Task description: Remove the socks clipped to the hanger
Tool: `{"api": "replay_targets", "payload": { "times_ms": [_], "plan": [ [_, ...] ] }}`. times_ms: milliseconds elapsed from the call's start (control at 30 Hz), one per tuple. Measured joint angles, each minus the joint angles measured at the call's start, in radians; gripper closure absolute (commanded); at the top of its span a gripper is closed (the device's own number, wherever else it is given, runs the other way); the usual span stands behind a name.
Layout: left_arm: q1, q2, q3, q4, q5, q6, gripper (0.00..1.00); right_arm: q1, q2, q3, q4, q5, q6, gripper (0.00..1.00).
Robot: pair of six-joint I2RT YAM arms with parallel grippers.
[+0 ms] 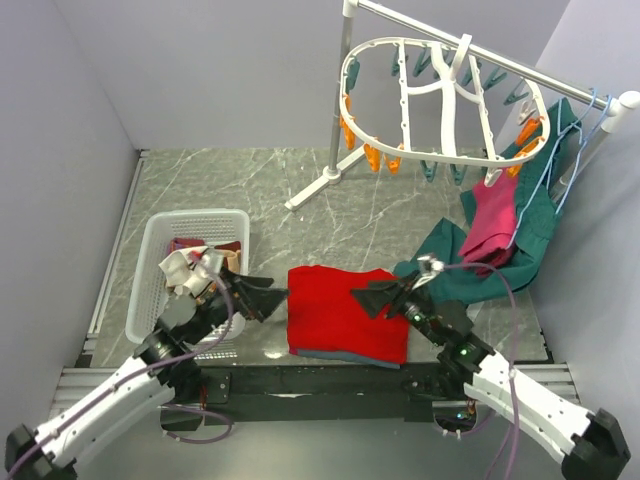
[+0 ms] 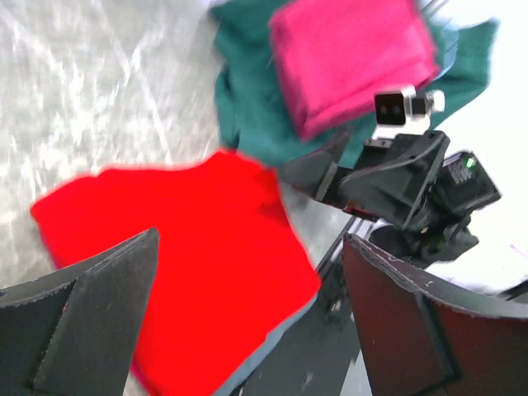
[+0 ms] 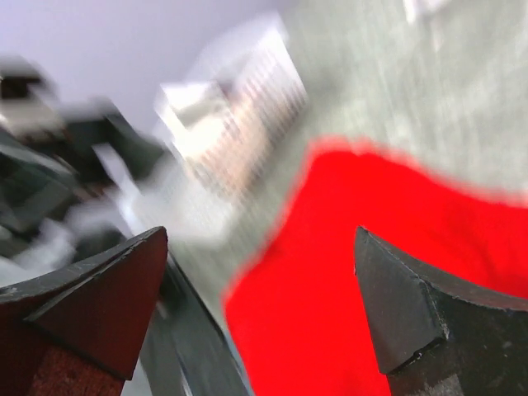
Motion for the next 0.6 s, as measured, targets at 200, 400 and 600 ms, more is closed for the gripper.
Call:
{"api": "replay_targets", "payload": {
  "times_ms": [200, 400, 600],
  "plan": [
    [-0.001, -0.322, -0.111, 0.0, -0.068, -0.034, 0.04, 0.002, -0.36, -0.003, 0.025, 0.132, 0.022, 0.0],
    [-0.001, -0.383, -0.135, -0.071, -0.098, -0.094, 0.04, 0.002, -0.439, 0.003, -0.216, 0.228, 0.065, 0.0],
    [-0.002, -0.383, -0.142, -0.078, -0.079, -0.163, 0.04, 0.002, -0.439, 0.003, -0.336, 0.253, 0.102, 0.0]
  ]
}}
